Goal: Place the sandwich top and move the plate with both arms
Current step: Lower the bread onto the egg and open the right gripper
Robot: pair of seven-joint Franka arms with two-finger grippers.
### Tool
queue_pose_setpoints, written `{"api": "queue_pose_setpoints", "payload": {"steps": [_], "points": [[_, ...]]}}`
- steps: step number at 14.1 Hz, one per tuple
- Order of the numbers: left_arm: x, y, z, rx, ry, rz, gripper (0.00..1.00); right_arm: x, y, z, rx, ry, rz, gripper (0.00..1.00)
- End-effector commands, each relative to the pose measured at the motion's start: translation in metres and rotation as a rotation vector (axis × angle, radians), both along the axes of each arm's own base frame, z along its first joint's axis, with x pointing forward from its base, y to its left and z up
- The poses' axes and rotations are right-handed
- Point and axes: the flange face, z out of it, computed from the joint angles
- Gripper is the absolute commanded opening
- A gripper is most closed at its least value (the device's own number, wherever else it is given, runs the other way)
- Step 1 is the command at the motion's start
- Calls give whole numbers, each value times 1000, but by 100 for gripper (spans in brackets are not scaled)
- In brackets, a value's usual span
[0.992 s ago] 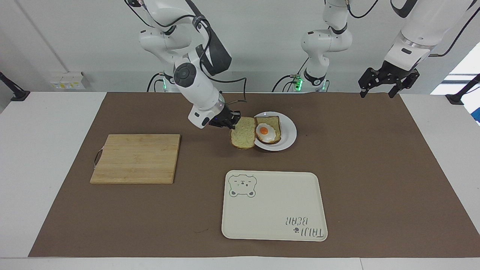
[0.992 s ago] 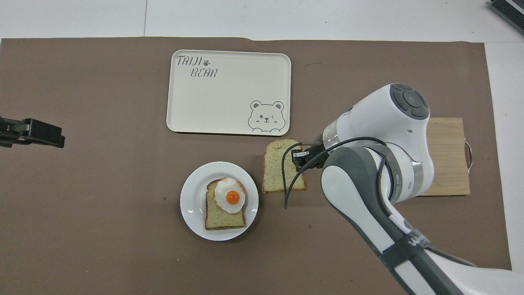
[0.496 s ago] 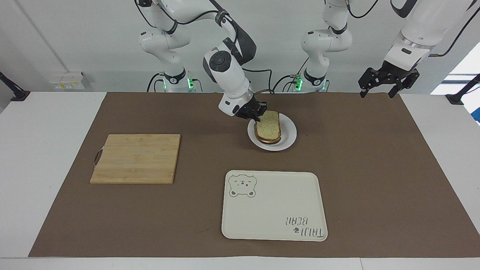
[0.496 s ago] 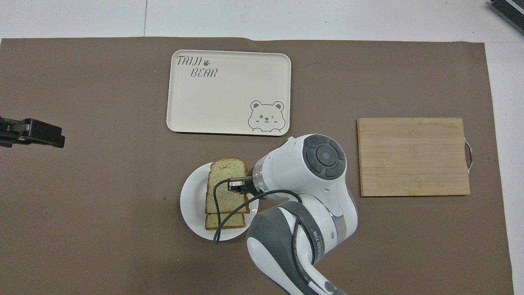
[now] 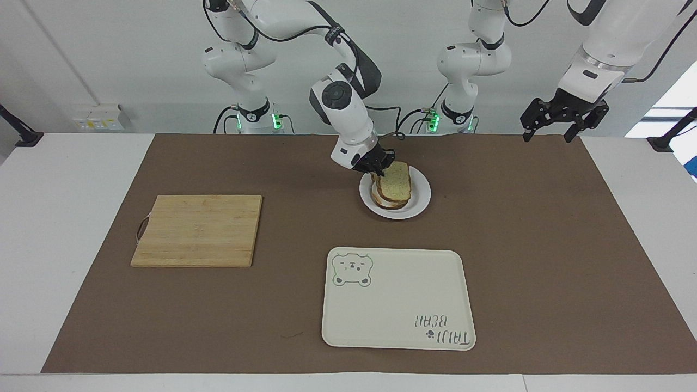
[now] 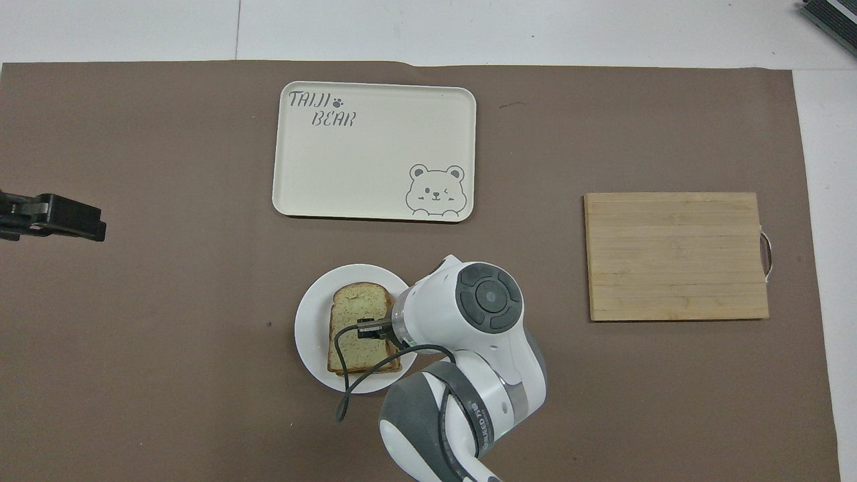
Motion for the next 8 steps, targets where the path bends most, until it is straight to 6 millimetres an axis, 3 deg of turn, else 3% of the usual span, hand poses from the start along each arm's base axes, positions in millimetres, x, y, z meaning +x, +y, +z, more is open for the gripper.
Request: {"api": "queue_pose_setpoints", "payload": {"steps": [1,5,8], "points": [[-4,4,5,-15,4,1,100,-2,-3,-2,15,-11,16,0],[-4,4,5,-15,4,1,100,-7,-6,-20,4,-13,16,0],[-4,4,5,-15,4,1,100,-5,-6,-22,2,-3,-43,0]]}}
